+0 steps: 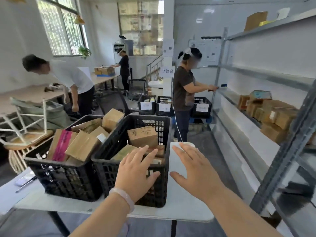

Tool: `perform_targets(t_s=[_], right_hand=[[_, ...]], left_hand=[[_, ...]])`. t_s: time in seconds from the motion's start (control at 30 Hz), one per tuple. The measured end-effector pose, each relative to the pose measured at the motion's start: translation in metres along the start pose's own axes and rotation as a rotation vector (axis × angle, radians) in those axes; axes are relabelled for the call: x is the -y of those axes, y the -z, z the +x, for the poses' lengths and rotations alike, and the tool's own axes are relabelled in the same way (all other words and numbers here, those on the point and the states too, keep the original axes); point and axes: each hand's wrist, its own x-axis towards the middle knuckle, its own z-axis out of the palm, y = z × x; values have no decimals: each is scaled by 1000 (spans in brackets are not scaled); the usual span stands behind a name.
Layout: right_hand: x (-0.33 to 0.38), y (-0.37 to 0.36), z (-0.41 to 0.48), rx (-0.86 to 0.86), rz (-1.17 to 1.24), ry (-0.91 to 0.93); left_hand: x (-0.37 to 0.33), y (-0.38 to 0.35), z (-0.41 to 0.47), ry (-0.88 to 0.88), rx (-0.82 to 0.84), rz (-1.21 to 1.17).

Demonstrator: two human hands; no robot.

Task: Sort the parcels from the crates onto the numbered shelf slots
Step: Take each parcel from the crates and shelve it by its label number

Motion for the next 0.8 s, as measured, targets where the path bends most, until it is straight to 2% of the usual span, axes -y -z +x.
perform_targets(t_s=[0.2,0.37,0.63,0.8], right_hand=[[-15,-51,84,24,110,20],[-21,-99,131,127,155,2],[-52,-151,229,145,183,-236],[-62,-203,294,246,221,-389]], left_hand=[[65,-36,48,132,56,21],[109,-67,88,220,101,2],[182,-137,184,332,273,-230],[224,-190,232,431,394,-372]])
